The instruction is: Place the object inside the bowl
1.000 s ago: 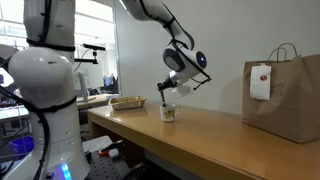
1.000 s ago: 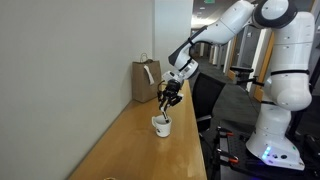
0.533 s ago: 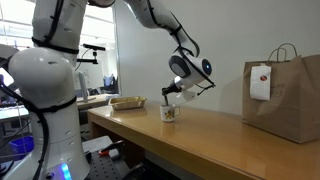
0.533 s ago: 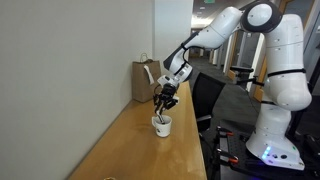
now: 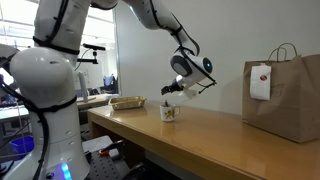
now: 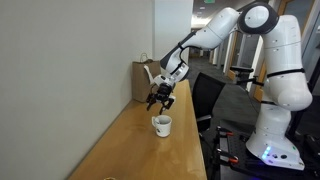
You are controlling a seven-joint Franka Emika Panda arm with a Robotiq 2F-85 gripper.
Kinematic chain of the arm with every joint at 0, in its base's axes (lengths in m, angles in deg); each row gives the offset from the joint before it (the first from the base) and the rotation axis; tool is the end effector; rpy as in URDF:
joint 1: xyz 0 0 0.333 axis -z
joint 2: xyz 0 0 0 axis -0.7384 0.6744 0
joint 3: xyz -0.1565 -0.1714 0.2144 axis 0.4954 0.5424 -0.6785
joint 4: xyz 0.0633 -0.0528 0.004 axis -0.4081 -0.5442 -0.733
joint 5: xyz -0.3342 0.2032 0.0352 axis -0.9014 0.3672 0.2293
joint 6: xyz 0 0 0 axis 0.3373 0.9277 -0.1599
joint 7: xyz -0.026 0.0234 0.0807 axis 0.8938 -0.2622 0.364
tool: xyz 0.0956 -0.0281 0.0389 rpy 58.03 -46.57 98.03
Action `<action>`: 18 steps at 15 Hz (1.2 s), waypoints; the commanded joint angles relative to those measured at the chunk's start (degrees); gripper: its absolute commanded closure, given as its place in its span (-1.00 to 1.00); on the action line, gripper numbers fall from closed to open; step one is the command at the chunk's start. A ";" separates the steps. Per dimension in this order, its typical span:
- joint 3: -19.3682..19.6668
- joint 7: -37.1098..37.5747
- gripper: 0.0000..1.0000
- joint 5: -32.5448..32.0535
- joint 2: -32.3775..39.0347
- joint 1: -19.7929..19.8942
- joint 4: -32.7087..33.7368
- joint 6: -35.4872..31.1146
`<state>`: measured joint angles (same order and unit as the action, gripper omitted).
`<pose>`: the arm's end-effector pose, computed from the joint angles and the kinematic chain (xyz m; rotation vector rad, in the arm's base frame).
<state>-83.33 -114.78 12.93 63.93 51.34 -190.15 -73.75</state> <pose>0.5382 0.0068 0.2612 -1.5583 -1.5906 -1.0462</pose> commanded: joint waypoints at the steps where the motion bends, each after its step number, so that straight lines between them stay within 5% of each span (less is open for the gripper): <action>1: -0.49 9.23 -1.00 -2.01 -4.67 -3.70 -2.35 -10.94; 9: -6.14 47.33 -1.00 -22.73 -11.06 -10.50 -2.17 -27.88; 18: -9.16 96.36 -1.00 -54.95 -11.60 -11.38 1.11 -25.85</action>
<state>-92.10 -30.98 -35.27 52.94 39.94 -189.87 -101.63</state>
